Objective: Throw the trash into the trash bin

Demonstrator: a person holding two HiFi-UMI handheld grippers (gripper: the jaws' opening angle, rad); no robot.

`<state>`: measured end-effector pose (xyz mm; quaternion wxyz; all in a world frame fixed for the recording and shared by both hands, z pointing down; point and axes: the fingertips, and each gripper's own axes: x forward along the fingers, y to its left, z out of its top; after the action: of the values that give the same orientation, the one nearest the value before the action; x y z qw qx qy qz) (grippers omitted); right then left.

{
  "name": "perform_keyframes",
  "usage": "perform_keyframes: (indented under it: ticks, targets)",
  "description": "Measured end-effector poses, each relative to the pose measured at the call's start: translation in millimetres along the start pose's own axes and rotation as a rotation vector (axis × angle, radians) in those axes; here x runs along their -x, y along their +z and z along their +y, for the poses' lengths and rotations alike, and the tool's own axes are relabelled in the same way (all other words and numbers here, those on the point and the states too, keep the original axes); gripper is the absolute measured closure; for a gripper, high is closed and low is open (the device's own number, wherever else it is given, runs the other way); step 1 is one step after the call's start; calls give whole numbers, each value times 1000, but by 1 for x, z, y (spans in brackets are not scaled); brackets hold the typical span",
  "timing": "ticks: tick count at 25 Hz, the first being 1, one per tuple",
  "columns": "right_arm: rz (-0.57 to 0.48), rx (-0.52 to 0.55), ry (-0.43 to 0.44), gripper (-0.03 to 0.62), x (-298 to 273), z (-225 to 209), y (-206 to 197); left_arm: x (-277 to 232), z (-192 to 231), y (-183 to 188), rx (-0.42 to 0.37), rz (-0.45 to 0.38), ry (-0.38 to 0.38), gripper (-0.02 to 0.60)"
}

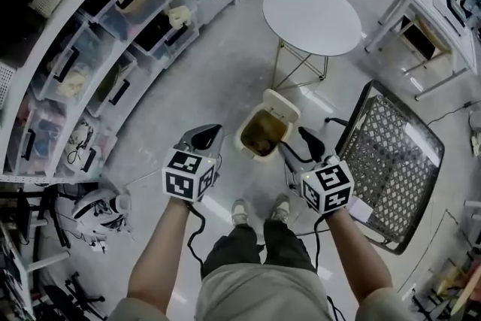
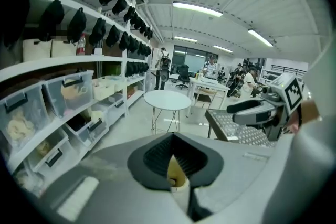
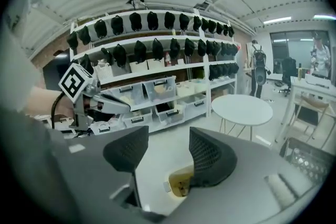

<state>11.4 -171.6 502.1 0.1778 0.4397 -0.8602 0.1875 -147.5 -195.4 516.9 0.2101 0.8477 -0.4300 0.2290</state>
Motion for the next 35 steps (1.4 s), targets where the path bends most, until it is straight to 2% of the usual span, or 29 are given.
perform_keyframes:
  ticks: [6,11,17,21,23,25,29,32,35]
  targets:
    - [-143,65,6,345,68,20,79,45,-27,68,-109,-93,3,580]
    - [-265,115,-32,345,126,28,129,85,-66,112,-243,-161,-15,580]
    - [-397,117,-69,345,194,37,173,131,-110,155,-304,-270,-32,580]
    - [-446,127,-83,345,226,43,184,158,-130,170,-344,-347,-22,580]
    - [-448,138,-91,345,236,44,184,167,-142,174,-327,-375,-20,580]
    - [-449,141,-101,345,242,42,183,172,-148,175,-313,-380,-21,580]
    - [-455,134,-121,345,249,35,184,171,-150,177,-353,-376,-24,580]
    - [-460,124,-131,345,251,25,186,169,-155,181,-346,-372,-29,580]
    - [-456,130,-134,346,253,15,187,162,-160,187,-389,-371,-46,580]
